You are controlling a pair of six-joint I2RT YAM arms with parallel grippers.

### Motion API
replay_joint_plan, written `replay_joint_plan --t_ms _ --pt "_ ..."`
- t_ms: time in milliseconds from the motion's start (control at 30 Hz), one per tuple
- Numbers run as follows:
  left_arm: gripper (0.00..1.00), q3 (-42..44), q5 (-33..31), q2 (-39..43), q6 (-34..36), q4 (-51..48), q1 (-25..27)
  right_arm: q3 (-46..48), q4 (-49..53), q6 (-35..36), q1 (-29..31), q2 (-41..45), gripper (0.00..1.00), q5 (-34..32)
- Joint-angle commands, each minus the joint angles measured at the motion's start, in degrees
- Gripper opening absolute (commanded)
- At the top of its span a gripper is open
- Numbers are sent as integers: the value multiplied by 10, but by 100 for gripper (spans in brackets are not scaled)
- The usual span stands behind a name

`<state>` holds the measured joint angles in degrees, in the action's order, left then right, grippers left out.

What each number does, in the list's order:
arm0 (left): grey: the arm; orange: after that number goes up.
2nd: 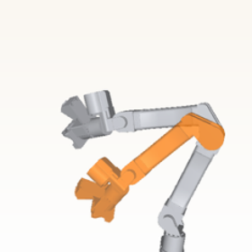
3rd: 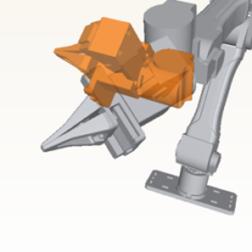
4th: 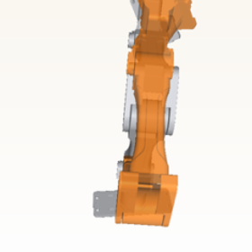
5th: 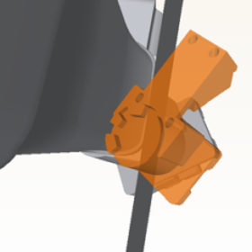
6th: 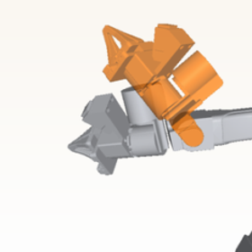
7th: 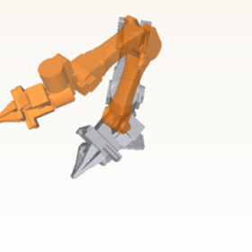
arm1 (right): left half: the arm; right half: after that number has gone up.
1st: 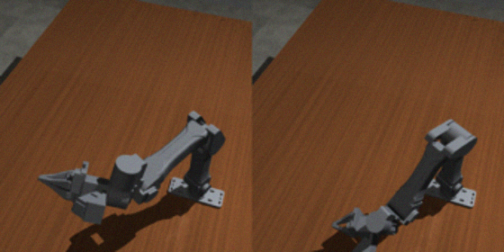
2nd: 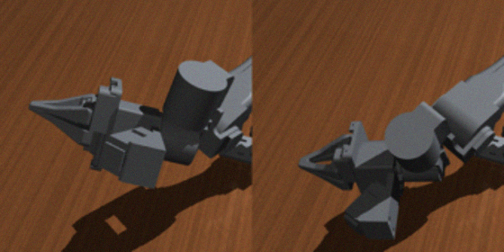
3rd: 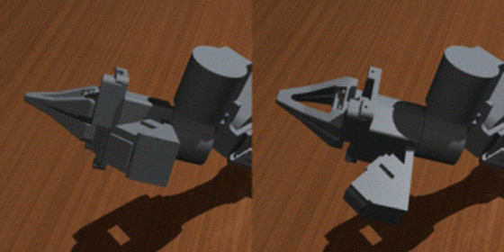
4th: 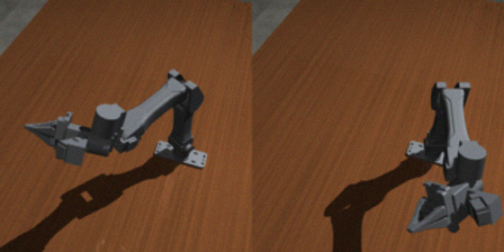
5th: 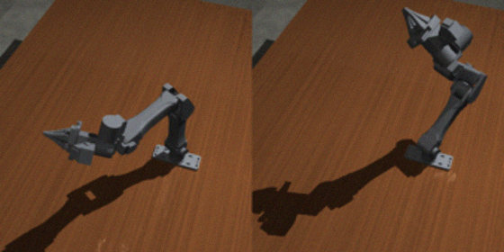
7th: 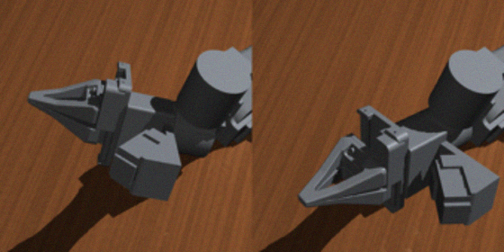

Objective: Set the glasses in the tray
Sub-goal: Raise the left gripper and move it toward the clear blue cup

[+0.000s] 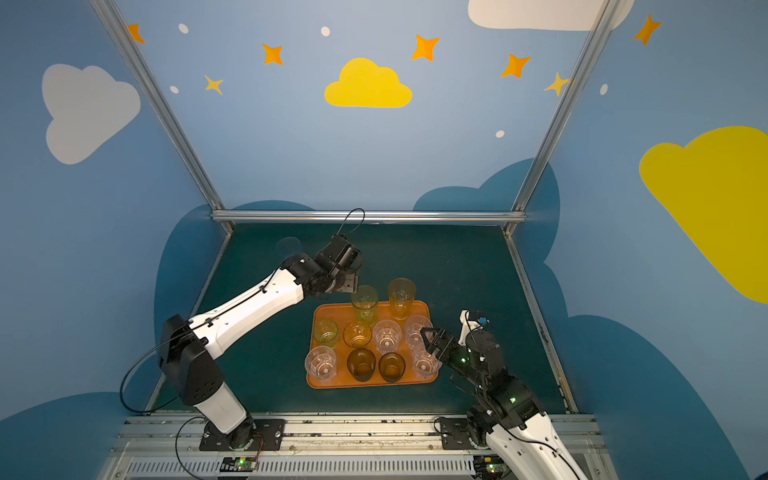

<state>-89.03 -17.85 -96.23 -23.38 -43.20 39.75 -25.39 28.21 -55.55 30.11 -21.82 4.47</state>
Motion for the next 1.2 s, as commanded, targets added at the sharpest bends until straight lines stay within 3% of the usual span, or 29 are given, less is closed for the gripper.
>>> replay_joint_plan --t_ms 0,133,333,667,1167 --pt "79 -8 -25 17 7 14 -22 -6 15 2 -1 8 88 3" --pt "94 -10 -12 35 14 33 -48 -9 24 6 -1 21 87 -2" --pt "100 15 9 71 18 72 -93 -13 33 4 -1 25 88 1" --pt "100 82 32 113 -13 101 -177 -3 16 -7 -1 17 88 20" --pt "100 126 24 157 -51 102 -248 -17 7 3 -1 -8 88 16"
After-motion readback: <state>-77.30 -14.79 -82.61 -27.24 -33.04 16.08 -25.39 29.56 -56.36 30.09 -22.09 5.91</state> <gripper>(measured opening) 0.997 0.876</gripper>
